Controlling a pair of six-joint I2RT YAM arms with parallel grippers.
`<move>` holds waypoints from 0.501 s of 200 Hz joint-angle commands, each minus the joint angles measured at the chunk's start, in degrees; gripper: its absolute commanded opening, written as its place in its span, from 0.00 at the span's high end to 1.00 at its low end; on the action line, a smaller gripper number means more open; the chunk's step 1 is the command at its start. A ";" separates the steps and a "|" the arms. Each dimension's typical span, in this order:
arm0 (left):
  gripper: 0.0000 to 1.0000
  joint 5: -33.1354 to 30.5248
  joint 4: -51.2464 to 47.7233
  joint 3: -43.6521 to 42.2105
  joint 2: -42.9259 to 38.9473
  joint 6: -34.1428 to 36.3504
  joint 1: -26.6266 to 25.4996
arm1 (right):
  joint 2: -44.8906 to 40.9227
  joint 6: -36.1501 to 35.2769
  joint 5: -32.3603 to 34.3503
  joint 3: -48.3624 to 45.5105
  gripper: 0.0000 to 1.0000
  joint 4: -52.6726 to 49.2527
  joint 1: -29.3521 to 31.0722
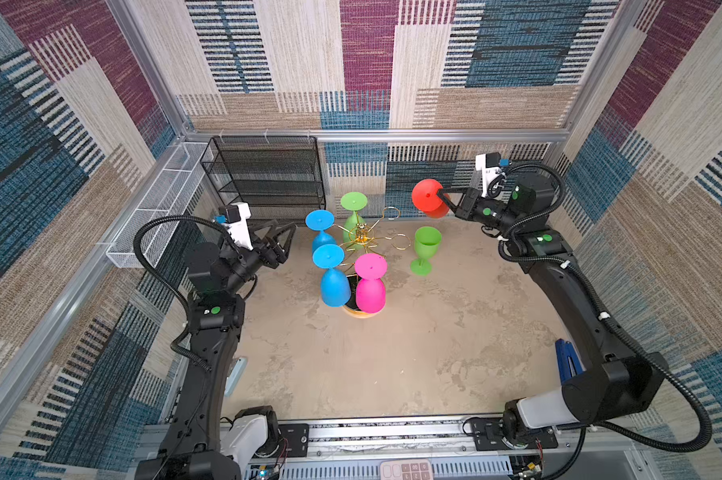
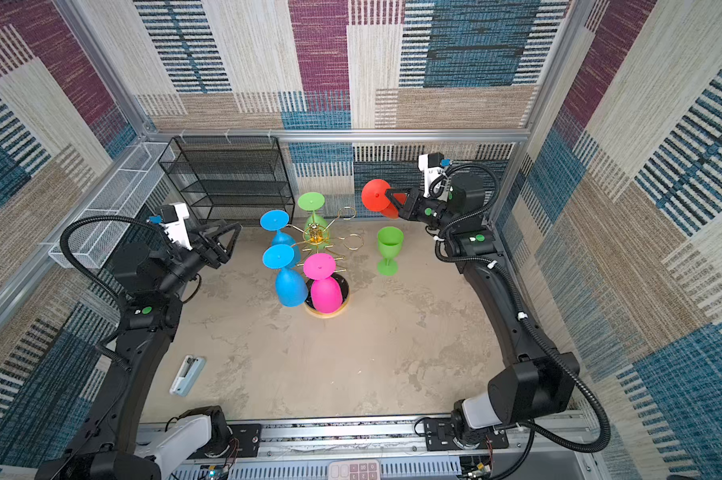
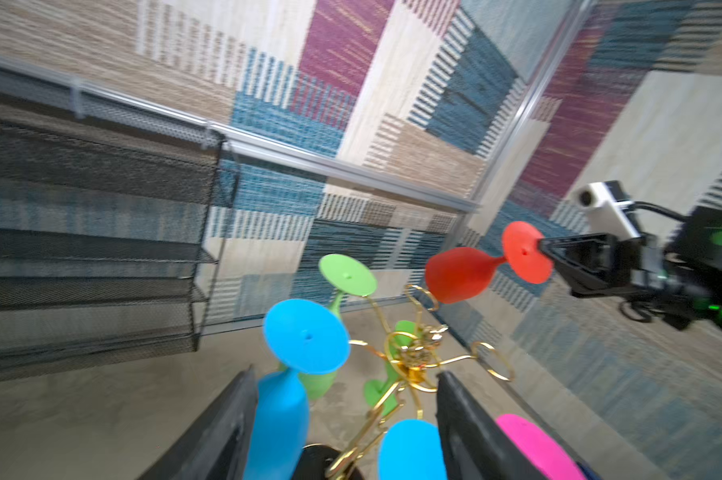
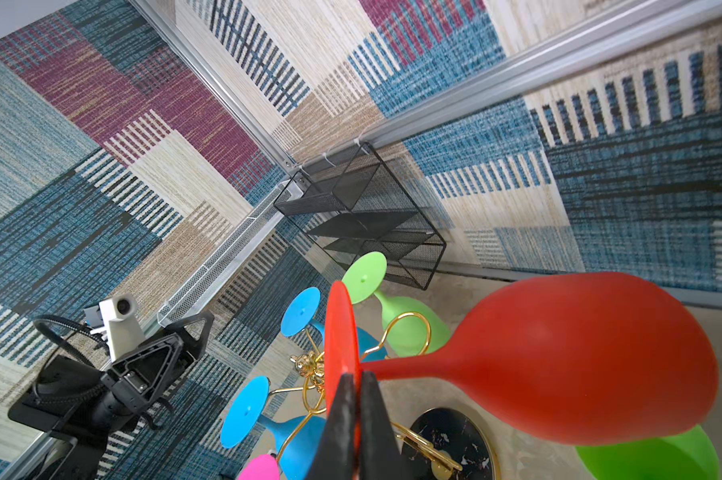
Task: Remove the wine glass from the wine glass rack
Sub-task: 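Bring the red glass toward the left gripper while the left gripper reaches to grasp it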
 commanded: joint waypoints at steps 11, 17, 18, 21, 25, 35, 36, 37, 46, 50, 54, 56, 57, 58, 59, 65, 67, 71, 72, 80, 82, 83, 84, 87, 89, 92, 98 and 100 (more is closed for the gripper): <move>0.35 11.74 5.45 6.03 3.65 -10.74 -5.73 | -1.33 -5.67 -2.56 1.82 1.00 2.35 0.06; 0.36 12.26 5.46 6.99 4.46 -10.98 -7.58 | -1.47 -6.12 -3.18 1.95 1.00 2.48 0.08; 0.36 12.31 5.42 7.21 4.58 -10.99 -7.94 | -1.48 -6.14 -3.25 2.05 1.00 2.48 0.08; 0.37 12.50 5.47 7.74 5.06 -11.01 -8.87 | -1.60 -6.41 -3.38 2.14 1.00 2.49 0.15; 0.37 12.89 5.48 8.41 5.68 -11.10 -10.05 | -1.86 -6.81 -3.66 2.23 1.00 2.49 0.16; 0.39 13.67 5.44 10.33 7.46 -11.22 -13.02 | -2.46 -8.03 -3.99 2.23 1.00 2.67 0.50; 0.39 13.77 5.46 10.55 7.62 -11.25 -13.30 | -2.54 -8.11 -4.05 2.23 1.00 2.67 0.60; 0.39 13.81 5.47 10.75 7.83 -11.26 -13.62 | -2.63 -8.23 -4.08 2.24 1.00 2.67 0.65; 0.40 14.68 5.47 12.73 9.77 -11.77 -15.88 | -3.34 -9.38 -4.39 2.22 1.00 2.73 1.11; 0.42 15.13 5.47 13.55 10.68 -11.97 -16.73 | -3.72 -9.96 -4.61 2.18 1.00 2.75 1.42; 0.43 15.41 5.48 14.47 11.57 -12.33 -17.58 | -3.92 -10.23 -4.77 2.13 1.00 2.75 1.60; 0.43 15.59 5.41 14.91 12.02 -12.52 -17.97 | -4.07 -10.54 -4.84 2.08 1.00 2.82 1.76; 0.43 15.65 5.45 15.13 12.19 -12.64 -18.15 | -4.14 -10.68 -4.87 2.11 1.00 2.83 1.84; 0.43 15.77 5.42 15.37 12.40 -12.78 -18.15 | -4.22 -10.79 -4.93 2.13 1.00 2.84 1.93; 0.43 15.87 5.45 15.62 12.60 -12.82 -18.33 | -4.30 -10.94 -4.95 2.10 1.00 2.80 1.97; 0.44 16.12 5.42 16.62 13.87 -13.22 -19.62 | -4.68 -11.66 -5.11 2.21 1.00 2.68 2.50; 0.44 16.25 5.46 17.01 14.20 -13.28 -19.93 | -4.85 -11.93 -5.23 2.23 1.00 2.60 2.69; 0.44 16.39 5.48 17.80 14.90 -13.37 -20.62 | -4.98 -12.54 -5.37 2.28 1.00 2.50 3.14; 0.45 16.44 5.48 18.02 14.99 -13.38 -20.79 | -5.11 -12.76 -5.39 2.25 1.00 2.43 3.33; 0.45 16.59 5.47 19.35 16.41 -13.17 -21.86 | -5.47 -13.75 -5.33 2.41 1.00 2.08 4.20; 0.45 16.48 5.48 19.69 16.68 -13.20 -22.09 | -5.65 -14.28 -5.33 2.48 1.00 1.93 4.62; 0.45 16.44 5.48 19.85 16.80 -13.16 -22.23 | -5.68 -14.40 -5.33 2.49 1.00 1.90 4.68; 0.45 16.43 5.48 20.01 16.99 -13.14 -22.39 | -5.69 -14.54 -5.38 2.49 1.00 1.85 4.84; 0.45 16.36 5.40 20.46 17.40 -13.06 -22.84 | -5.91 -14.92 -5.34 2.47 1.00 1.79 5.18; 0.45 16.31 5.46 20.76 17.66 -13.04 -23.06 | -6.02 -15.23 -5.34 2.45 1.00 1.72 5.53; 0.45 16.24 5.47 21.11 18.07 -13.05 -23.41 | -6.11 -15.48 -5.38 2.43 1.00 1.66 5.90; 0.45 16.14 5.48 21.97 18.85 -13.07 -24.10 | -6.31 -15.99 -5.42 2.37 1.00 1.54 6.56; 0.46 16.19 5.52 22.25 19.14 -13.11 -24.30 | -6.36 -16.09 -5.42 2.36 1.00 1.59 6.82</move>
